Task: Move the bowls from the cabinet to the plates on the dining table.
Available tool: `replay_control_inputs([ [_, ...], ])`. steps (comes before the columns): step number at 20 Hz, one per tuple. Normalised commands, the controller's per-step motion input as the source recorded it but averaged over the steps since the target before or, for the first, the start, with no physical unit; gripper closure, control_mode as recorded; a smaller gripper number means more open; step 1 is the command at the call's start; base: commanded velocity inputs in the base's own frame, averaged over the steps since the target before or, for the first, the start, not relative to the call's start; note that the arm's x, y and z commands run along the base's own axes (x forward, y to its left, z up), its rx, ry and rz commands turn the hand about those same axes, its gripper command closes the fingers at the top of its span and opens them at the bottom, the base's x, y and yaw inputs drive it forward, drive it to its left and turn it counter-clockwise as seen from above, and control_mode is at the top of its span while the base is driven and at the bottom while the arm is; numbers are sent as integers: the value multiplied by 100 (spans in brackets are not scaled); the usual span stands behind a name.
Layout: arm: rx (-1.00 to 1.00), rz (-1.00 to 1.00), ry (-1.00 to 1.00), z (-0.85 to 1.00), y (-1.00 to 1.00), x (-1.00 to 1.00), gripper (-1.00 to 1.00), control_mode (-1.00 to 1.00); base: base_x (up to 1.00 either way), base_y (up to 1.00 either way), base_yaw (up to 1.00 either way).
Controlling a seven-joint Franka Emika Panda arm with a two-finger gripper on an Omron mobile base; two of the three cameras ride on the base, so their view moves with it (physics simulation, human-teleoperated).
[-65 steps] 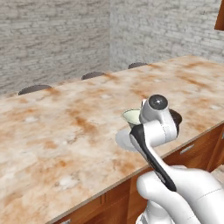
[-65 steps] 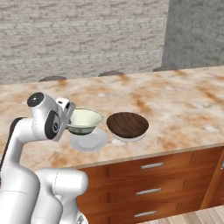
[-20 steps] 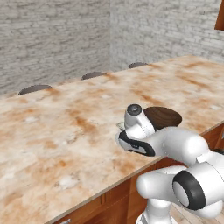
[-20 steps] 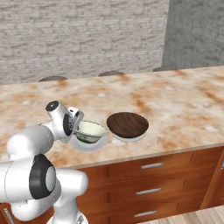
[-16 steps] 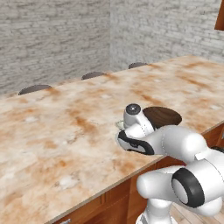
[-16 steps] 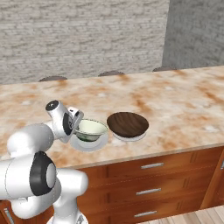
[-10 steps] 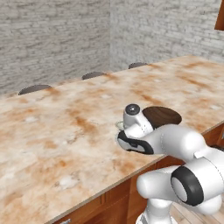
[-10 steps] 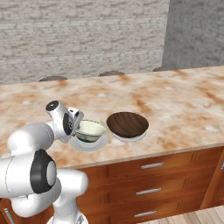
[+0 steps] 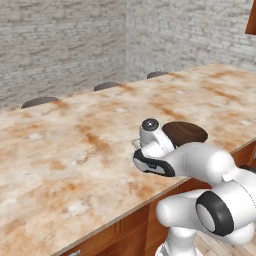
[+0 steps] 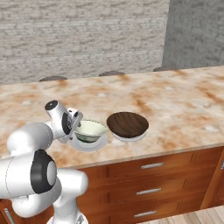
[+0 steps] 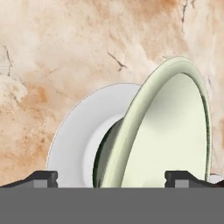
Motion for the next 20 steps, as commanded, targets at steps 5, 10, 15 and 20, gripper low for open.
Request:
replay_control_inputs([
  [5, 0, 0, -2, -3, 0, -42, -100, -100, 0, 0, 0],
  [10, 3, 0, -1, 0, -2, -41, -100, -100, 0, 0, 0],
  [15, 5, -1, -4, 10, -4, -46, -100, -100, 0, 0, 0],
  [20, 6, -2, -7, 26, -2, -51, -100, -100, 0, 0, 0],
])
